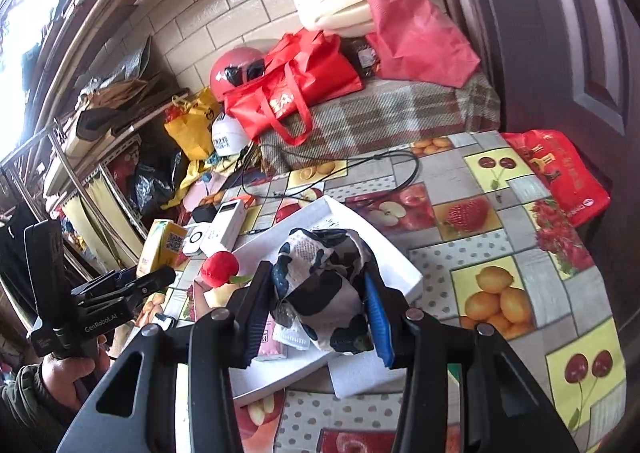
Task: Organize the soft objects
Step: 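Carry the tissue pack and cow-print cloth into the tray and release them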
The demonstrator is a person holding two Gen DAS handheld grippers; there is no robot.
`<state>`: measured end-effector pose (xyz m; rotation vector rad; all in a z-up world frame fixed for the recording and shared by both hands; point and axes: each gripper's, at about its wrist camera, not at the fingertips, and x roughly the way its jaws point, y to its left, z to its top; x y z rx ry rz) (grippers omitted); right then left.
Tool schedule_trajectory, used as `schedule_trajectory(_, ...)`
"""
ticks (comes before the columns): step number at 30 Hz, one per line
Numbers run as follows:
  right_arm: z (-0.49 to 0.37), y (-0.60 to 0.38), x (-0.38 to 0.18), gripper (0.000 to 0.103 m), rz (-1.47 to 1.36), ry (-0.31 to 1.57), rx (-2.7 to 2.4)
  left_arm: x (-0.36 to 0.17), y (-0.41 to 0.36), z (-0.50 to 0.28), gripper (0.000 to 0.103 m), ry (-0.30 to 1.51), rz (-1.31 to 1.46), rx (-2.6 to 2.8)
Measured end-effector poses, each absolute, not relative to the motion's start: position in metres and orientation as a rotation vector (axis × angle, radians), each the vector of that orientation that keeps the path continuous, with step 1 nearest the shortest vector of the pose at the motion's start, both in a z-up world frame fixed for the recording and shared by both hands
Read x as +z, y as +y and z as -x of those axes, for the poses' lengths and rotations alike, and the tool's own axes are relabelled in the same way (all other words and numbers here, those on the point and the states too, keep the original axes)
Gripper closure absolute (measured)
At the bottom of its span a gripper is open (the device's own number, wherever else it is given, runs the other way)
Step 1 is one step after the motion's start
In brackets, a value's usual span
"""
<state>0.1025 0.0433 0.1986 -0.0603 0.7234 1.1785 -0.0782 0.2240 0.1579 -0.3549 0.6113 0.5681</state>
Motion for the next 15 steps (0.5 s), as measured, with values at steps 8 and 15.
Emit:
schedule_trajectory(8,-0.108,0.089,0.174,0.059,0.134,0.785,1.217,0.132,0.248,0.054,0.052,0.668,0.39,0.56)
schedule_trajectory(15,-0.117,0.13,0.135,0.059,0.171,0.876,1.202,0.111,0.285,0.033,0.052,0.689,0.5,0.545)
